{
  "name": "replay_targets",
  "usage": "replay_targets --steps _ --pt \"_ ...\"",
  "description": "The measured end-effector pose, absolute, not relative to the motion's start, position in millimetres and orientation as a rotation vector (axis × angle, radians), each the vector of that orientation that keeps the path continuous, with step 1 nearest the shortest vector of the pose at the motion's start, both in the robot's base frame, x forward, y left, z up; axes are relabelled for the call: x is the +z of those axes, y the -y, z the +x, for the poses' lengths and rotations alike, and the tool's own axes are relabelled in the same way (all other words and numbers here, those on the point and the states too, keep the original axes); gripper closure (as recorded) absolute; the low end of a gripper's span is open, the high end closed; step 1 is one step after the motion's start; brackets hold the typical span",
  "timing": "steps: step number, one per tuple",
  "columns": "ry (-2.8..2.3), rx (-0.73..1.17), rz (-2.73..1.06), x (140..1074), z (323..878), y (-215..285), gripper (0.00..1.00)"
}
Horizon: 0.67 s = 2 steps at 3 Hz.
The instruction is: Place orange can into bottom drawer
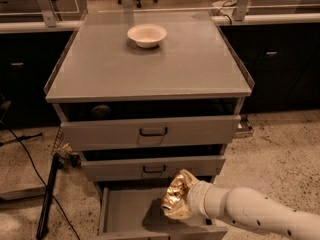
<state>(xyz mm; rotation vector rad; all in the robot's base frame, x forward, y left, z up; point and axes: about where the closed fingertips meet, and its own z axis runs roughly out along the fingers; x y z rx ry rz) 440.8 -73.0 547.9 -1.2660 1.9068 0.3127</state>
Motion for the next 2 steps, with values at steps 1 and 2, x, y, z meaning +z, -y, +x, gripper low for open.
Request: replay_targets --steps 1,2 --pt "-1.971 0.417 -1.194 466.8 436.6 70.0 1.0" --pt "-1.971 0.409 -1.201 462.1 437.2 69.6 1.0"
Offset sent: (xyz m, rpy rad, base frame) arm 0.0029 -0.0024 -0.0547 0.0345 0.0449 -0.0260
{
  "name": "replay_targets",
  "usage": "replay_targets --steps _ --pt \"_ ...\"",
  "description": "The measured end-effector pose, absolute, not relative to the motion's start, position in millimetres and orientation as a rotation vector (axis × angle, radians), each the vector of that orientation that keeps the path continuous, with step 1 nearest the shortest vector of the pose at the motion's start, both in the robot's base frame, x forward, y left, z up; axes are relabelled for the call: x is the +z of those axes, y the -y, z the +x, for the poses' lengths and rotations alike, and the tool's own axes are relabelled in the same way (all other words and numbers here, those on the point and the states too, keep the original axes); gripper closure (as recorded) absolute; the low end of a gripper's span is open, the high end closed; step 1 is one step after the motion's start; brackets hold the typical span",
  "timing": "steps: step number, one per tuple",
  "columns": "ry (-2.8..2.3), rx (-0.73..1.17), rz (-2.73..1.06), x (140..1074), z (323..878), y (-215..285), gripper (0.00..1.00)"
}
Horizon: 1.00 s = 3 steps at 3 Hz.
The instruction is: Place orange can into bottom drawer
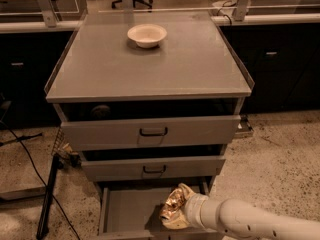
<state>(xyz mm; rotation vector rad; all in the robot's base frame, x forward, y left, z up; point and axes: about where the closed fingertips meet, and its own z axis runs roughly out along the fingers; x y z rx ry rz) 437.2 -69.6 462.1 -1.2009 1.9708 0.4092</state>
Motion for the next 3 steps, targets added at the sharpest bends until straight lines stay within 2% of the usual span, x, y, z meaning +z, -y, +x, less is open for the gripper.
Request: replay_targets --steps 3 --pt "-1.933 0.404 -1.246 369 464 64 1.0"
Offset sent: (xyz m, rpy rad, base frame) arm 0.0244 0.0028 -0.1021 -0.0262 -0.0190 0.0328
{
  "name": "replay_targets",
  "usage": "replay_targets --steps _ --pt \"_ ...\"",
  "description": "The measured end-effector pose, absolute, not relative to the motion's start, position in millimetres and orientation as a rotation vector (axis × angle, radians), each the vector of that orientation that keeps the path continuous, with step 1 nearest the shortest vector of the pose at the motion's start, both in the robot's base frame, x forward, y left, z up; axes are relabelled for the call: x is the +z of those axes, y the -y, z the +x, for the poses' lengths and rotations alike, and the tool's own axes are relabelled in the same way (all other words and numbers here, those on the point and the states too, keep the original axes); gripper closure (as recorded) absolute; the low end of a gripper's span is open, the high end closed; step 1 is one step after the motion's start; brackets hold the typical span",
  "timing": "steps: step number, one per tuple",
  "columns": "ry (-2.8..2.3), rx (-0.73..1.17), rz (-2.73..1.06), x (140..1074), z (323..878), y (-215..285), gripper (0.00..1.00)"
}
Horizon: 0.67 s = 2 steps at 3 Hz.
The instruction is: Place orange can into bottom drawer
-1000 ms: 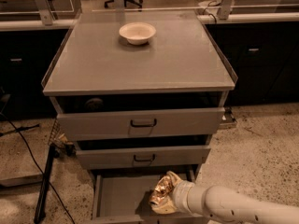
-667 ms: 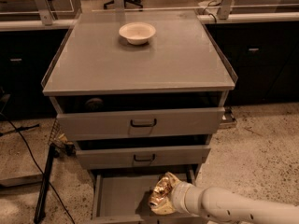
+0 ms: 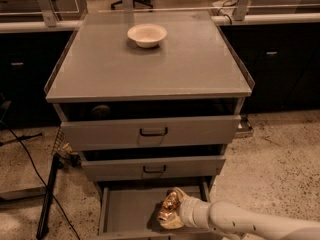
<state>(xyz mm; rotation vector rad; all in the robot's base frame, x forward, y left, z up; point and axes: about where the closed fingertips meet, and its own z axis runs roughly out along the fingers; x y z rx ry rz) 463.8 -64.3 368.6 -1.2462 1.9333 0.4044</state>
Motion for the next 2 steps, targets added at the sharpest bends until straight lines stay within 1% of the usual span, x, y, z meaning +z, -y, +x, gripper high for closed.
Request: replay_targets --steps 1,2 --pt "-1.91 0.462 -1.225 307 485 57 1.0" --pt "-1.9 0.48 -1.215 266 504 52 1.0"
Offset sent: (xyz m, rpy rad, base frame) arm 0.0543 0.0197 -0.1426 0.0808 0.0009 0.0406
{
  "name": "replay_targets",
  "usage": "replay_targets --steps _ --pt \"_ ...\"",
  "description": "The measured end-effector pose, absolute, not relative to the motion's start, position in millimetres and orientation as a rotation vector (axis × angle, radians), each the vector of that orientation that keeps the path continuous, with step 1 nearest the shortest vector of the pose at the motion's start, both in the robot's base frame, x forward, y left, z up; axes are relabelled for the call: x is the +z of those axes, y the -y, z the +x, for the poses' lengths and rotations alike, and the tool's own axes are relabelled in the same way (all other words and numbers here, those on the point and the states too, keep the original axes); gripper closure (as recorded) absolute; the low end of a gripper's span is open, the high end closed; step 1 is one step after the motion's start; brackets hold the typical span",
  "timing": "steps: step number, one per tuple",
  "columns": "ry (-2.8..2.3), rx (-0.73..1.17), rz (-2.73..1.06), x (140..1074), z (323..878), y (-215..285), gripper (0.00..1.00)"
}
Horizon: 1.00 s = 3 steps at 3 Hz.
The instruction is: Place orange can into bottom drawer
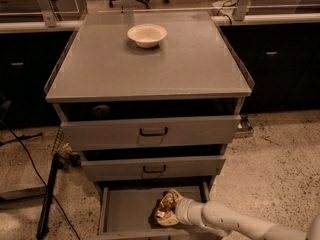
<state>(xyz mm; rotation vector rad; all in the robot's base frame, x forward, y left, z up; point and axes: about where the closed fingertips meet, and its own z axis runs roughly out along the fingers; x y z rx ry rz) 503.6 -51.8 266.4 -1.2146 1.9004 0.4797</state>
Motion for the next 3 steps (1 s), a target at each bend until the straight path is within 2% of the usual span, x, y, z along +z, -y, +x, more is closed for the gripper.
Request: replay_targets --steps 3 --pt "-1.808 0.49 -1.301 233 530 43 1.0"
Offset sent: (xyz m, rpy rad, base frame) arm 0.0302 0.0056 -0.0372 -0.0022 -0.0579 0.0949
